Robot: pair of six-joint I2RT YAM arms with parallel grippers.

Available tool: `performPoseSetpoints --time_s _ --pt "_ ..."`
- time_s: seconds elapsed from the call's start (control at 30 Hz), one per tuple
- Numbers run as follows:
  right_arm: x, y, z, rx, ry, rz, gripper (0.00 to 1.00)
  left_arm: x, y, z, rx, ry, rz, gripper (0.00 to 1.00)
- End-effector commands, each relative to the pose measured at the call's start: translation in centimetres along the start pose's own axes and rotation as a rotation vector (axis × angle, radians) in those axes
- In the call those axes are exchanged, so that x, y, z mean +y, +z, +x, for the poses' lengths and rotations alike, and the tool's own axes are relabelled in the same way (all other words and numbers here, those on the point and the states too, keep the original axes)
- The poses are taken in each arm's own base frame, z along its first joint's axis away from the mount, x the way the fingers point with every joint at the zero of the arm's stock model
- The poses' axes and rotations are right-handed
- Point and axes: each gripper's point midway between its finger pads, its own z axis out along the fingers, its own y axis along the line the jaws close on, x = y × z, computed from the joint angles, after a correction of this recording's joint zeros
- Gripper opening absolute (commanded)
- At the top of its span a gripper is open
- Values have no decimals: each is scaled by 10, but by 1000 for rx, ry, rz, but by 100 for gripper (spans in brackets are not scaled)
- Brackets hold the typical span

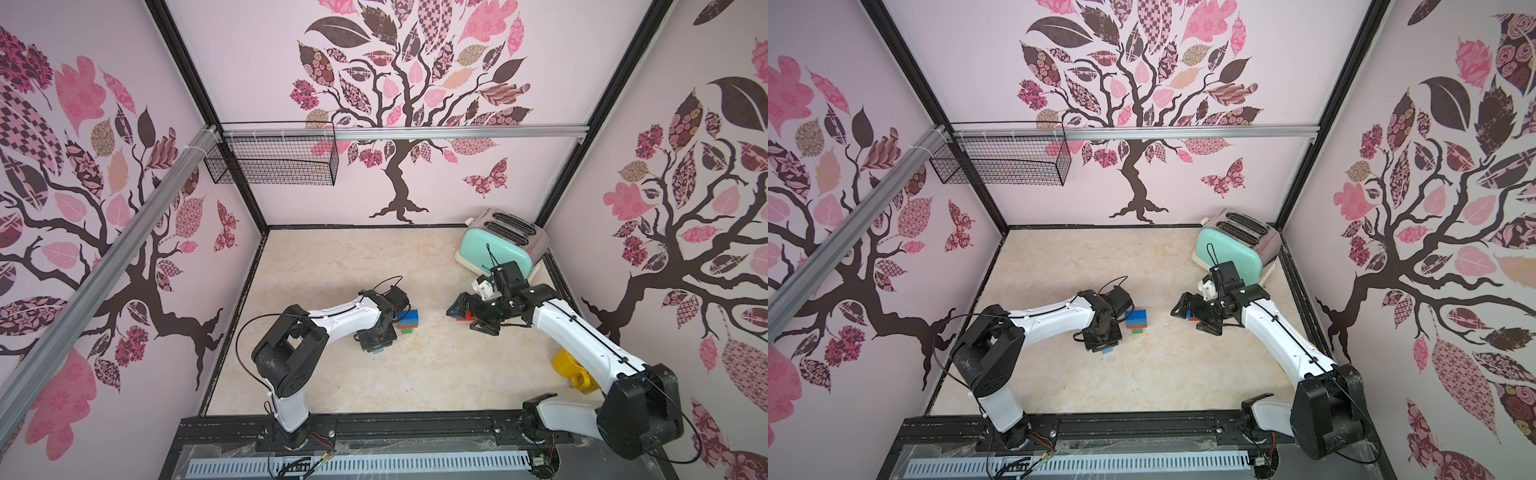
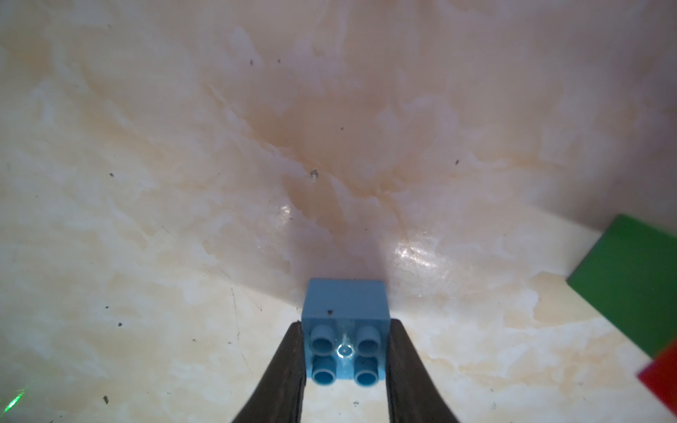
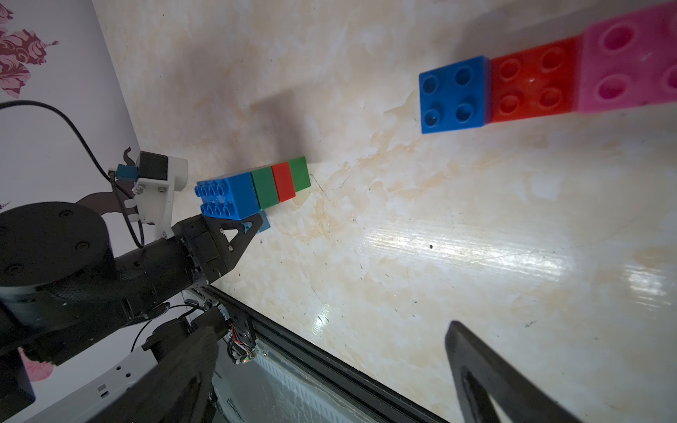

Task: Assemble a carrot with lego
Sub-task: Pick up the lego brick from the center of the board.

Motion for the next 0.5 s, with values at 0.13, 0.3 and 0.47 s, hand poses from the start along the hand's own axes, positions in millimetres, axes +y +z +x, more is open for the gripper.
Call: performPoseSetpoints --time_s 0.13,0.3,0.47 --pt "8 -8 -6 -21 -11 -14 99 12 -41 -4 -36 -7 3 14" --pt "9 -6 -5 -16 -9 -24 100 6 -82 -16 -82 8 43 13" --pt "9 -6 -6 -16 -11 -26 99 -15 -117 -32 -117 60 90 13"
